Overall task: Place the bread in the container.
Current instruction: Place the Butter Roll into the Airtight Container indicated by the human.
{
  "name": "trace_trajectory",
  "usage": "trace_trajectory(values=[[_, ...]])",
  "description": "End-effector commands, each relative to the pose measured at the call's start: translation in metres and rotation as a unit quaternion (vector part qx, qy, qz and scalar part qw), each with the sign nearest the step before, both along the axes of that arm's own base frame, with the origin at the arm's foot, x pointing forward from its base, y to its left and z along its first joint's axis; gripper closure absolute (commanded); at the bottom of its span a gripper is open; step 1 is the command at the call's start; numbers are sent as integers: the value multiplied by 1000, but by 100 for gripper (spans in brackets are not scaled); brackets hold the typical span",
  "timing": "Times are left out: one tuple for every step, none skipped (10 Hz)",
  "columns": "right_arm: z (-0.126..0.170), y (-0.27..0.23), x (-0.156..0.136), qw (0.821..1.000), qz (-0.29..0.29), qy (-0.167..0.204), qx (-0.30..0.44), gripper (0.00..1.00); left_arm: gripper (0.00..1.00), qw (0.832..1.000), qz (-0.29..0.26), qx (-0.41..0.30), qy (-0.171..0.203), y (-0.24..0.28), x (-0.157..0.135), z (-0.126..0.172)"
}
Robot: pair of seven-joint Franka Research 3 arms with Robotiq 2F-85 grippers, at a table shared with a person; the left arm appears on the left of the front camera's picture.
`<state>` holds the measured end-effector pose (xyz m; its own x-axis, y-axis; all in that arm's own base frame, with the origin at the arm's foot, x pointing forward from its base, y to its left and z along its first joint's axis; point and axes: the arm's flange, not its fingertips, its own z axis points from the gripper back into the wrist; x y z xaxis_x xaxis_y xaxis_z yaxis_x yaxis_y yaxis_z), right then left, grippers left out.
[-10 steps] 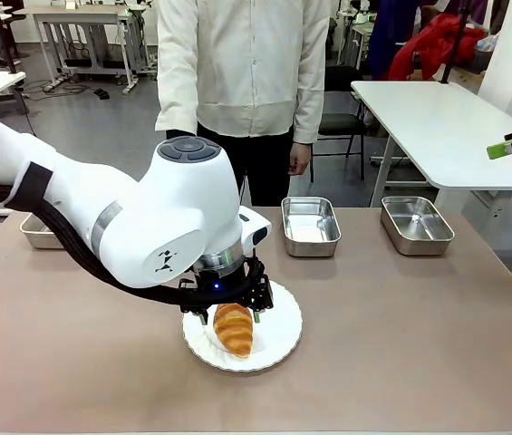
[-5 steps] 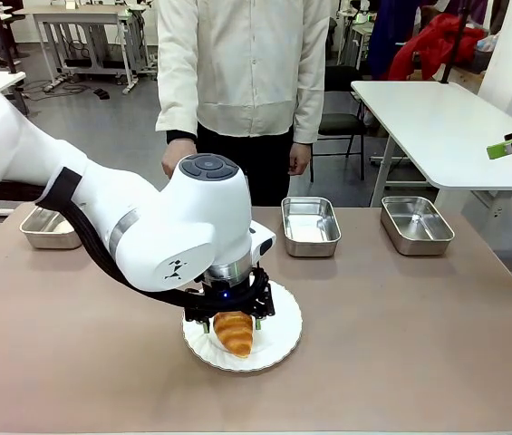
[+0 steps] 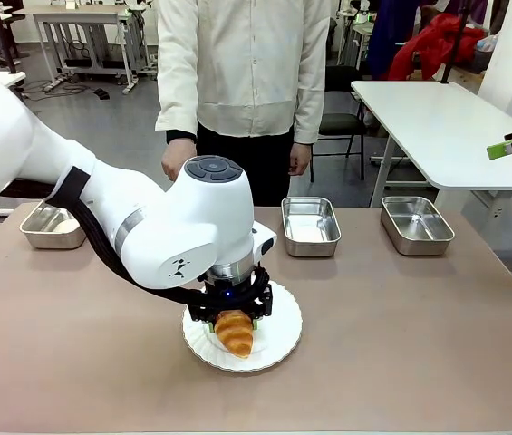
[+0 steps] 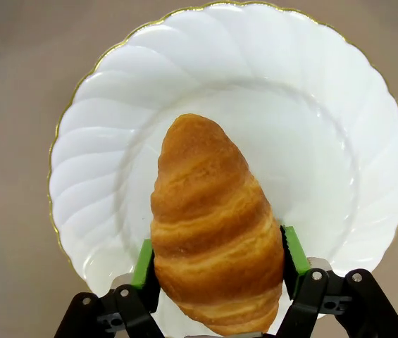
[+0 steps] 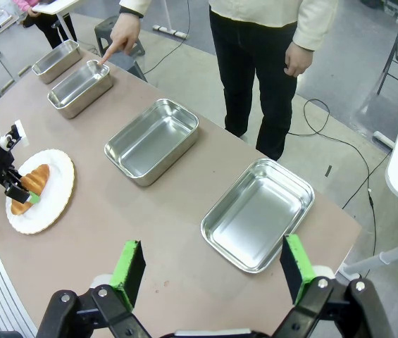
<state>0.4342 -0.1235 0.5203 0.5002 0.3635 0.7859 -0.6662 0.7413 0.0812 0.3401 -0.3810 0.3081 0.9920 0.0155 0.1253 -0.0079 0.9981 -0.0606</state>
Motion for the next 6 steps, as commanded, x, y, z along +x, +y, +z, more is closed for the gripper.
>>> trace_trajectory(values=[[1, 0, 1, 1000, 2, -5, 6, 0, 25, 1000, 0, 3, -8, -6, 2, -1], [1, 0, 1, 1000, 2, -5, 6, 0, 58, 1000, -16, 2, -12, -5, 4, 1], [1, 0, 1, 1000, 2, -5, 6, 0, 58, 1000, -1, 0, 0, -1, 0, 1], [1, 0, 1, 1000, 2, -5, 6, 0, 58, 1000, -1, 0, 0, -1, 0, 1], [1, 0, 1, 1000, 2, -5, 6, 0, 58, 1000, -1, 0, 0, -1, 0, 1], [1, 0, 1, 1000, 2, -5, 6, 0, 58, 1000, -1, 0, 0, -1, 0, 1]])
